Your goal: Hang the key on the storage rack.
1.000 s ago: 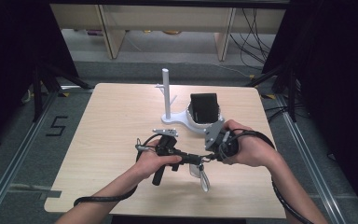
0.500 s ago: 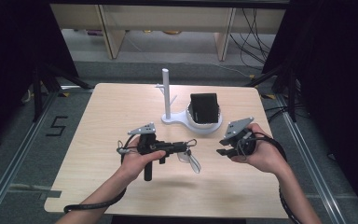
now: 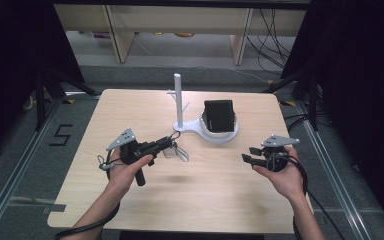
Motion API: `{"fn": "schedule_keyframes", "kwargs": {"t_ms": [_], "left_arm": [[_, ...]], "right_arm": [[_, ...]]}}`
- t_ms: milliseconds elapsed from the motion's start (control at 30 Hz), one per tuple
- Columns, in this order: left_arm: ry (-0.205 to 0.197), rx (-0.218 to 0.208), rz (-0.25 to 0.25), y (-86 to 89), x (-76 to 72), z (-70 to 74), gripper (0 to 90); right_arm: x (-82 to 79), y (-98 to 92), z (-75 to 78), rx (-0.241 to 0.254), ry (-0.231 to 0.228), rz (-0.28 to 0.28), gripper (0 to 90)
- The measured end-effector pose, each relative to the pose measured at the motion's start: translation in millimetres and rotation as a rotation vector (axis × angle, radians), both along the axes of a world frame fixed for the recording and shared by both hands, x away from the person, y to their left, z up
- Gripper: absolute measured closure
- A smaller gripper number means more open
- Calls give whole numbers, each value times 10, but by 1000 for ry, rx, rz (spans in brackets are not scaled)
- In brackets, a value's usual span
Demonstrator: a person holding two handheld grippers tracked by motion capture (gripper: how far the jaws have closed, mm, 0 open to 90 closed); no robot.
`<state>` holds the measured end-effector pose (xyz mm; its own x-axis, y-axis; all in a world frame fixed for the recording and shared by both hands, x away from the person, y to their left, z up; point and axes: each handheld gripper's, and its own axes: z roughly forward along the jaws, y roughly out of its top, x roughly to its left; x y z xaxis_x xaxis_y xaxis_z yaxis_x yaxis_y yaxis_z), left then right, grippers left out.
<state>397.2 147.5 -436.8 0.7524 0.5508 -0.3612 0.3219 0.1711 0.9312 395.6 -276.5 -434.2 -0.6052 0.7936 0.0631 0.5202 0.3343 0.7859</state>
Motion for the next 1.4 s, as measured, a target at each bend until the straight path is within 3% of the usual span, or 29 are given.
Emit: {"fn": "schedule_keyframes", "kwargs": {"t_ms": [67, 100, 200, 267, 300, 333, 433, 467, 633, 667, 700, 733, 833, 900, 933, 967, 1033, 1133, 1200, 1300, 1367, 1400], "left_arm": [[-21, 6, 34, 47, -3, -7, 845], [-29, 11, 48, 66, -4, -7, 846], [-52, 14, 99, 131, 3, -5, 846], [-73, 19, 129, 169, 15, -3, 846], [-86, 30, 150, 190, 22, 1, 846], [-96, 33, 170, 200, 27, 5, 846], [-126, 52, 213, 232, 51, 22, 846], [-136, 60, 225, 240, 63, 29, 846], [-170, 89, 285, 257, 153, 53, 846], [-180, 97, 293, 259, 170, 54, 846], [-185, 103, 303, 260, 189, 56, 846], [-188, 103, 311, 256, 206, 57, 846], [-212, 113, 334, 235, 250, 61, 846], [-227, 131, 355, 218, 279, 66, 846], [-235, 137, 362, 206, 302, 70, 846], [-239, 143, 368, 199, 317, 72, 846], [-245, 155, 383, 176, 358, 78, 846], [-253, 168, 399, 123, 434, 90, 846], [-262, 181, 411, 90, 476, 105, 845], [-276, 200, 435, 33, 556, 136, 846], [-283, 206, 443, -7, 602, 154, 845], [-282, 210, 450, -29, 625, 164, 846]], "right_arm": [[-1, -13, -27, 12, -6, -13, 567], [-22, -42, -87, 50, -11, -39, 566], [-20, -78, -148, 68, -38, -37, 560], [-61, -84, -188, 82, -25, -71, 558], [-60, -92, -226, 92, -49, -80, 557], [-79, -104, -252, 95, -38, -91, 556], [-86, -120, -339, 116, -77, -105, 556], [-115, -117, -346, 117, -52, -123, 556], [-128, -167, -432, 130, -103, -133, 553], [-160, -148, -433, 153, -73, -163, 553], [-166, -154, -434, 155, -77, -167, 553], [-146, -174, -448, 159, -109, -159, 553], [-163, -202, -450, 150, -115, -172, 551], [-204, -180, -448, 162, -84, -192, 551], [-187, -199, -458, 150, -104, -173, 551], [-219, -177, -451, 162, -75, -193, 551], [-195, -200, -457, 134, -120, -169, 551], [-213, -168, -448, 175, -89, -180, 551], [-208, -169, -447, 178, -97, -184, 551], [-226, -180, -432, 177, -72, -198, 551], [-193, -209, -446, 164, -120, -170, 551], [-196, -211, -443, 168, -110, -167, 551]]}}
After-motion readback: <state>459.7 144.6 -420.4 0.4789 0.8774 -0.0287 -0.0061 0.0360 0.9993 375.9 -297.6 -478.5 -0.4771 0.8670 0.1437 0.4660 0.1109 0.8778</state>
